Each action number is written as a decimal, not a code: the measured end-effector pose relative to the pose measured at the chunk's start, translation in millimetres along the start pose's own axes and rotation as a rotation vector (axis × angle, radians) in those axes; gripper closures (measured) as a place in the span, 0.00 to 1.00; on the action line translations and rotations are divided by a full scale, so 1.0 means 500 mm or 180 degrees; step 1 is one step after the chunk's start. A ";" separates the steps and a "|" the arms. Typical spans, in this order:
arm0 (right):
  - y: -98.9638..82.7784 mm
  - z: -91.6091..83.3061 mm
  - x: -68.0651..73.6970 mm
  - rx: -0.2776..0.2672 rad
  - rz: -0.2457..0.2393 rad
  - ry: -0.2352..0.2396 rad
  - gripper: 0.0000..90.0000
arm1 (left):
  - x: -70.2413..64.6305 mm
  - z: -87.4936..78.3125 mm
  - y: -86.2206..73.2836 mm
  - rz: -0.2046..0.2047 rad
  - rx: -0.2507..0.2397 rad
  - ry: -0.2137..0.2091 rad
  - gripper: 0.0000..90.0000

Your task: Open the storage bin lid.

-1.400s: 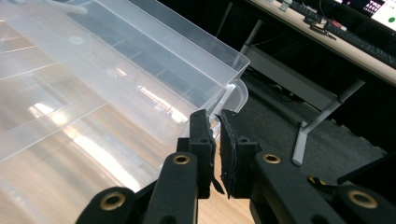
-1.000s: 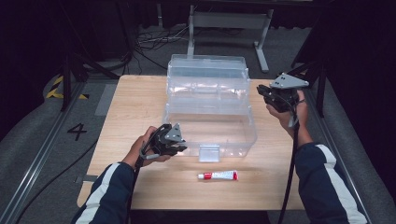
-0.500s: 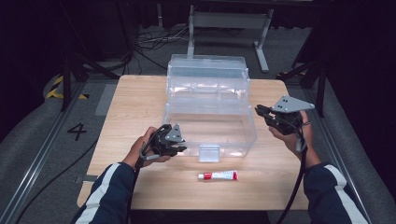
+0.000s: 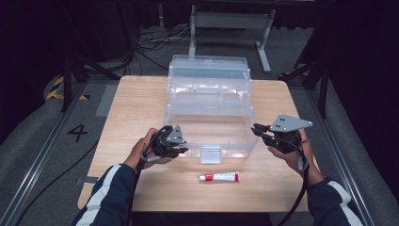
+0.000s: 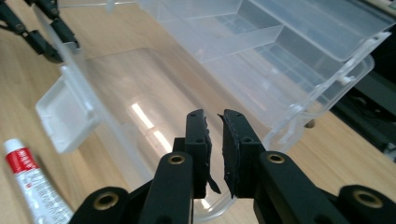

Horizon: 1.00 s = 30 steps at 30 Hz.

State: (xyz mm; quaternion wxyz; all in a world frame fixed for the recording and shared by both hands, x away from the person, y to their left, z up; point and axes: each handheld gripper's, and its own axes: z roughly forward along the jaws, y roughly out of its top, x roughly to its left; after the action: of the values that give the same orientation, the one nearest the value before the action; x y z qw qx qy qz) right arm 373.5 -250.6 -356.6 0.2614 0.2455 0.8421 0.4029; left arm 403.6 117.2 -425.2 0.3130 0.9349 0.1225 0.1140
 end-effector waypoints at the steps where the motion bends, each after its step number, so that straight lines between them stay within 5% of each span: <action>1: -0.003 0.000 0.006 0.0011 -0.0004 0.0029 0.89 | 0.000 0.000 0.000 -0.0002 -0.0001 0.0002 0.79; 15: -0.018 0.013 0.086 0.0210 -0.0193 0.0505 0.77 | 0.002 -0.001 -0.006 -0.0032 0.0008 0.0040 0.75; 30: -0.041 0.102 0.182 0.0815 -0.0558 0.1141 0.67 | 0.004 -0.002 -0.009 -0.0050 -0.0002 0.0058 0.72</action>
State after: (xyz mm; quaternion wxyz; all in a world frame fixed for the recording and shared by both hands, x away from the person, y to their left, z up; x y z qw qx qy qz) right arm 334.2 -177.1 -422.7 0.1083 0.1271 0.9373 0.3057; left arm 404.2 121.9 -426.9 0.3130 0.9328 0.1326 0.1200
